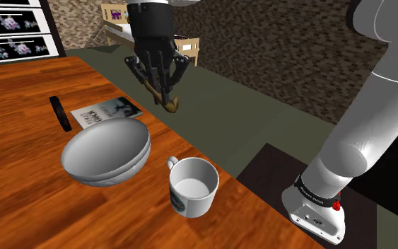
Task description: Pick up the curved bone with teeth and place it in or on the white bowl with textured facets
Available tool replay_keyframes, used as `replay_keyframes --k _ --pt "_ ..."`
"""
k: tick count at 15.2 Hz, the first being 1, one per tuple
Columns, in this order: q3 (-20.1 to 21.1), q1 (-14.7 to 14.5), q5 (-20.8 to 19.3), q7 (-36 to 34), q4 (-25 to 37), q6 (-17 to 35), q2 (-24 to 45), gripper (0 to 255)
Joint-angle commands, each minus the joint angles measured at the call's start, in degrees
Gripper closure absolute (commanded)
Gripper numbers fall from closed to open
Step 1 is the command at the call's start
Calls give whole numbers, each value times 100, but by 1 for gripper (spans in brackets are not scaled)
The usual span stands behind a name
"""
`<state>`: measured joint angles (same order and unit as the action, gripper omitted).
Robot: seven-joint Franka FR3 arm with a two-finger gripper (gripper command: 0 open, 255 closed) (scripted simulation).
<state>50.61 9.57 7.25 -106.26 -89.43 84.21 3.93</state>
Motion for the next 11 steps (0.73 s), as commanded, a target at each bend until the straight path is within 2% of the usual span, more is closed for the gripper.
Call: replay_keyframes --k 1,4,7,11 --pt "163 -331 -520 -497 593 -59 729 255" --pt "126 -1160 -1274 -1088 1736 -379 1791 255" --pt "-103 -2259 -1992 -1452 3346 -970 2882 255" --pt "-102 -2006 -1844 -1390 2692 -521 2688 255"
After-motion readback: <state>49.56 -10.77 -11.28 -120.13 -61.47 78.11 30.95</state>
